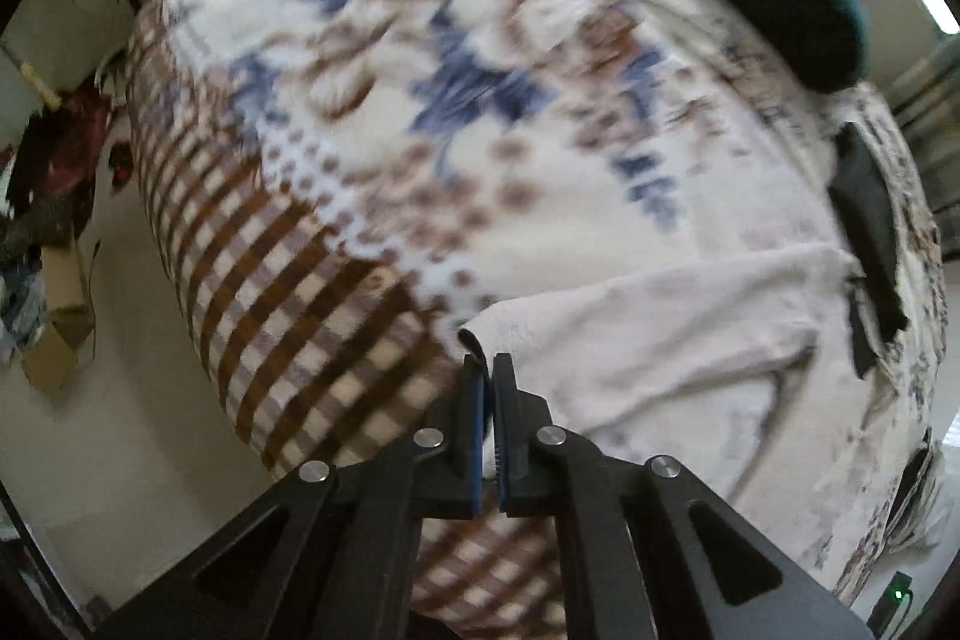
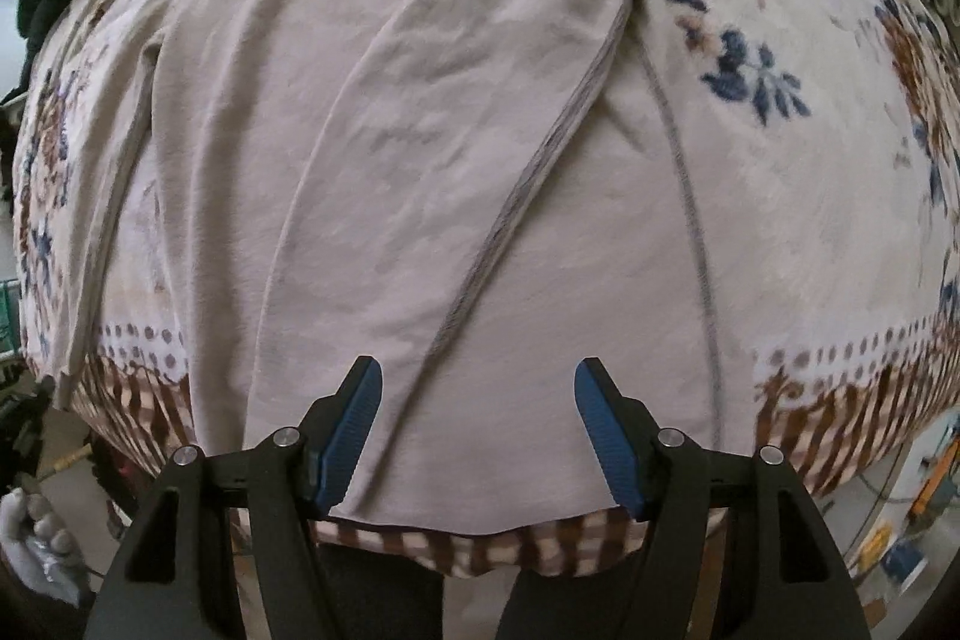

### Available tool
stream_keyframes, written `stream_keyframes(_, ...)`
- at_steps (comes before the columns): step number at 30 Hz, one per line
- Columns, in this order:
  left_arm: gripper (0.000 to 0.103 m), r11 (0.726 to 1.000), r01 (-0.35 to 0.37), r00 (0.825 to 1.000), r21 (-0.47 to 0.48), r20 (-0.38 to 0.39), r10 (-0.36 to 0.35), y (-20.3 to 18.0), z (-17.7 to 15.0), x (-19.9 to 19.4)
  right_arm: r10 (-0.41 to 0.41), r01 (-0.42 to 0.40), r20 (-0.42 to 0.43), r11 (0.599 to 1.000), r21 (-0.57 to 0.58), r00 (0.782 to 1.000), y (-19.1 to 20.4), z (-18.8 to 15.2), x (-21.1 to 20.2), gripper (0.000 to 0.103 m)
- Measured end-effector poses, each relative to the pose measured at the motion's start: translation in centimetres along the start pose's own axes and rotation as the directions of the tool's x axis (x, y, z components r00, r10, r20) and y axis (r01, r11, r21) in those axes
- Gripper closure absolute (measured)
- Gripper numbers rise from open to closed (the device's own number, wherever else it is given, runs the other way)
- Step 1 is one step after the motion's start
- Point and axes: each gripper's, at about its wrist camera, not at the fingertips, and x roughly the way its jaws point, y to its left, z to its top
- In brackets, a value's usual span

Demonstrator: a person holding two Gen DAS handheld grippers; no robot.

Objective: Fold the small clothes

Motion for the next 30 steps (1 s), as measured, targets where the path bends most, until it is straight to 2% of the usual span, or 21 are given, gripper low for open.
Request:
stream_keyframes(4, 0.102, 0.983, 0.070, 0.994, 0.171, 0.067, -0.083, -6.6, -0.9, -4.5, 0.026, -0.026, 0.016, 1.000, 0.008, 1.000, -4.2, -0.1, -2.0, 0.034)
stream_keyframes(6, 0.102, 0.948, 0.122, 0.988, 0.295, 0.057, -0.145, -11.6, -3.5, -5.9, 0.028, -0.028, 0.013, 0.999, 0.028, 1.000, -6.6, -0.3, -2.6, 0.034)
stream_keyframes(9, 0.102, 0.863, 0.205, 0.975, 0.462, -0.015, -0.223, -18.5, -8.6, -6.3, 0.043, -0.043, -0.002, 0.997, 0.068, 0.999, -10.2, -1.5, -2.7, 0.034)
stream_keyframes(10, 0.102, 0.828, 0.243, 0.967, 0.505, -0.059, -0.248, -20.7, -10.6, -6.1, 0.044, -0.044, -0.006, 0.996, 0.080, 0.999, -10.8, -2.2, -2.2, 0.034)
stream_keyframes(11, 0.102, 0.782, 0.280, 0.958, 0.557, -0.109, -0.265, -23.2, -13.4, -5.8, 0.049, -0.048, -0.011, 0.994, 0.098, 0.999, -12.3, -2.7, -2.2, 0.034)
stream_keyframes(13, 0.102, 0.711, 0.326, 0.944, 0.623, -0.181, -0.275, -26.3, -17.4, -5.4, 0.048, -0.046, -0.014, 0.991, 0.124, 0.999, -13.4, -4.0, -1.3, 0.034)
stream_keyframes(14, 0.102, 0.668, 0.355, 0.935, 0.654, -0.227, -0.274, -27.9, -20.0, -4.9, 0.048, -0.045, -0.015, 0.989, 0.142, 0.999, -14.7, -4.5, -1.3, 0.034)
stream_keyframes(15, 0.102, 0.640, 0.369, 0.929, 0.674, -0.254, -0.268, -28.9, -21.8, -4.7, 0.051, -0.047, -0.016, 0.986, 0.162, 0.999, -16.2, -5.0, -1.5, 0.034)
stream_keyframes(19, 0.101, 0.533, 0.406, 0.914, 0.743, -0.346, -0.214, -31.3, -27.5, -2.5, 0.060, -0.053, -0.022, 0.971, 0.233, 0.998, -21.3, -6.6, -2.0, 0.034)
stream_keyframes(20, 0.100, 0.517, 0.399, 0.916, 0.757, -0.355, -0.187, -31.7, -28.5, -1.8, 0.063, -0.056, -0.023, 0.968, 0.246, 0.998, -22.6, -7.0, -2.3, 0.034)
stream_keyframes(21, 0.099, 0.510, 0.381, 0.922, 0.771, -0.354, -0.154, -31.8, -29.3, -1.2, 0.066, -0.058, -0.025, 0.967, 0.250, 0.998, -23.6, -7.2, -2.6, 0.034)
stream_keyframes(23, 0.099, 0.508, 0.369, 0.924, 0.778, -0.365, -0.113, -31.6, -29.7, 0.1, 0.077, -0.068, -0.023, 0.965, 0.254, 0.997, -25.3, -7.8, -3.0, 0.034)
stream_keyframes(24, 0.099, 0.513, 0.366, 0.924, 0.777, -0.368, -0.102, -31.4, -29.6, 0.6, 0.086, -0.078, -0.019, 0.964, 0.252, 0.996, -26.1, -8.1, -3.4, 0.034)
stream_keyframes(26, 0.093, 0.537, 0.322, 0.940, 0.780, -0.333, -0.079, -30.8, -28.7, 1.4, 0.104, -0.097, -0.013, 0.965, 0.245, 0.995, -27.2, -8.5, -4.1, 0.034)
stream_keyframes(28, 0.073, 0.565, 0.306, 0.944, 0.766, -0.322, -0.073, -30.0, -27.3, 1.6, 0.126, -0.122, 0.000, 0.964, 0.234, 0.992, -28.0, -8.6, -4.9, 0.034)
stream_keyframes(29, 0.063, 0.587, 0.275, 0.953, 0.761, -0.298, -0.060, -29.3, -26.0, 1.8, 0.138, -0.136, 0.008, 0.965, 0.226, 0.990, -28.6, -8.6, -5.5, 0.034)
stream_keyframes(30, 0.040, 0.600, 0.257, 0.957, 0.758, -0.286, -0.049, -28.9, -25.0, 2.2, 0.148, -0.148, 0.015, 0.964, 0.220, 0.989, -28.7, -8.4, -6.0, 0.034)
